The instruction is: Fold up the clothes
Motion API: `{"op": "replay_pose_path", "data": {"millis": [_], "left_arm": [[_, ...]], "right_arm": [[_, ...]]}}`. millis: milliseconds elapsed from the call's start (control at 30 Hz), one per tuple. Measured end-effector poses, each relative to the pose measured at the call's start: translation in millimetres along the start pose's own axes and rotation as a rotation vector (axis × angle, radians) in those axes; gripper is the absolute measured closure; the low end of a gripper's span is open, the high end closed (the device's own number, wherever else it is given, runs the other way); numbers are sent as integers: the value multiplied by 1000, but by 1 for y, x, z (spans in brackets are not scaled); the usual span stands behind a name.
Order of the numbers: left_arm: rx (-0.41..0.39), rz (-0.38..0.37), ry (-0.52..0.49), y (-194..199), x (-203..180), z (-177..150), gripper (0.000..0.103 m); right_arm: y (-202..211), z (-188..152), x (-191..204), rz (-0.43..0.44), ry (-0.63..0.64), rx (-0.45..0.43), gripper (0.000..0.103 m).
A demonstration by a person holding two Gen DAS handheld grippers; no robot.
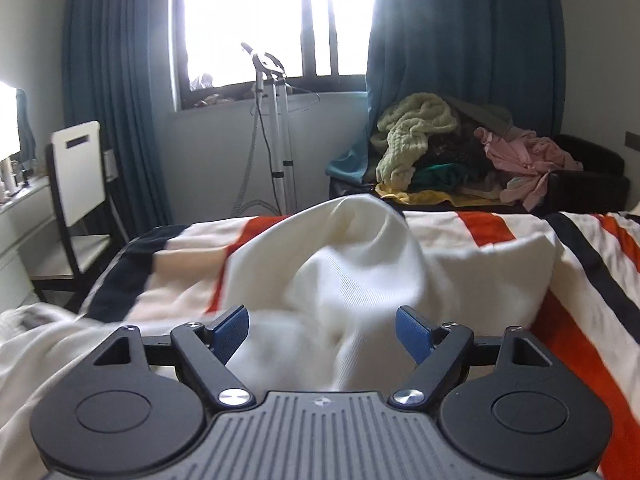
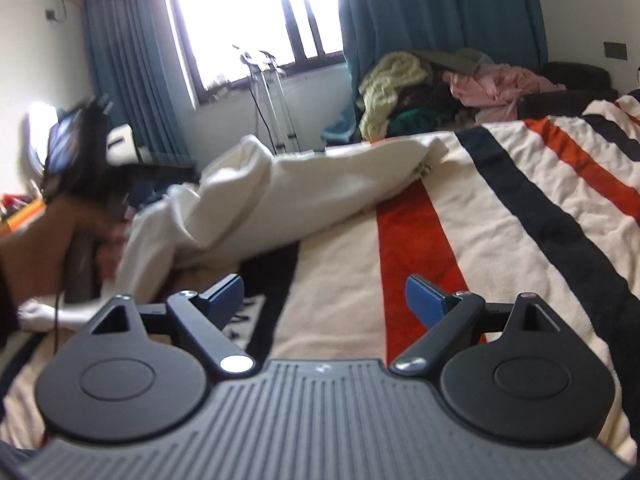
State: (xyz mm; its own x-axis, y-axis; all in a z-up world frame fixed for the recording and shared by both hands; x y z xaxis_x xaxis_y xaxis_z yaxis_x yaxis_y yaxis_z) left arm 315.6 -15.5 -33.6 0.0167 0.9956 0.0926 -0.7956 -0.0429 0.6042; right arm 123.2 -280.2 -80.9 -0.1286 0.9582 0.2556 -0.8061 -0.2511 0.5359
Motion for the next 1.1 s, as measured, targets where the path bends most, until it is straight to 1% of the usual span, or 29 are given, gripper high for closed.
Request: {"op": "replay_pose_path", "data": {"millis": [100, 167, 233, 267, 300, 333, 367, 400, 433, 467, 500, 533, 733, 767, 833, 900, 1000, 1033, 1100], "left_arm": [[16, 17, -49, -47, -26, 34, 21], [46, 34, -49, -73, -34, 49, 21], [81, 53, -40, -98, -39, 63, 22], [99, 62, -35, -110, -42, 69, 28], [117, 72, -30, -122, -44, 76, 38], [135, 81, -25, -134, -47, 83, 44], [153, 90, -20, -146, -49, 89, 58], [171, 100, -15, -158, -52, 96, 79], [189, 109, -10, -170, -55, 102, 90], [207, 119, -6, -182, -57, 109, 96], [225, 128, -1, -194, -60, 116, 97], [211, 128, 4, -190, -59, 122, 98], [-63, 74, 34, -75, -36, 155, 99], [-110, 54, 26, -52, -33, 158, 101], [-192, -8, -26, 1, -33, 153, 101], [-266, -65, -79, 54, -37, 138, 101], [-338, -153, -138, 120, -45, 99, 101], [-348, -183, -147, 138, -49, 81, 101], [-337, -232, -146, 162, -52, 40, 101]], "right_arm": [[-25, 3, -7, -18, -34, 25, 13], [-41, 3, -8, -51, -24, 18, 13], [-59, 2, -9, -53, -15, 13, 13], [-68, 1, -10, -49, -19, 22, 13], [-77, 0, -12, -46, -25, 29, 13], [-83, -1, -14, -44, -35, 34, 13], [-89, -2, -17, -42, -45, 39, 13], [-95, -3, -19, -41, -55, 44, 13], [-101, -4, -22, -39, -64, 49, 13], [-105, -4, -23, -37, -72, 51, 13], [-106, -5, -24, -34, -76, 46, 13], [-107, -5, -24, -31, -79, 40, 13], [-112, -6, -26, -14, -99, 3, 13], [-109, -6, -26, -17, -101, -11, 13], [-102, -3, -28, -32, -102, -41, 13], [-94, -1, -29, -50, -104, -71, 13], [-81, 3, -32, -76, -108, -114, 13], [-76, 4, -34, -82, -114, -125, 13], [-64, 6, -37, -100, -126, -147, 13]]}}
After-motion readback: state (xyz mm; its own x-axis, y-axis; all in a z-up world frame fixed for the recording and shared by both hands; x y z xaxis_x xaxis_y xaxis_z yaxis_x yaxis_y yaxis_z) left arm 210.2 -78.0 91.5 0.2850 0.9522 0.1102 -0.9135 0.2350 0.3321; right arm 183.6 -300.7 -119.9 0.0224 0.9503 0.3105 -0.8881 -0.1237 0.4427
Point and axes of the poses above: each gripper's, at about its wrist camera, not at the fingertips, and y roughly against the way its jaws point, x to its left, z to its top, the point moved 1 cm from there along -y, roughly the way its jaws point, and after that the axes turned 7 degrees about x, right-handed, at the moved point
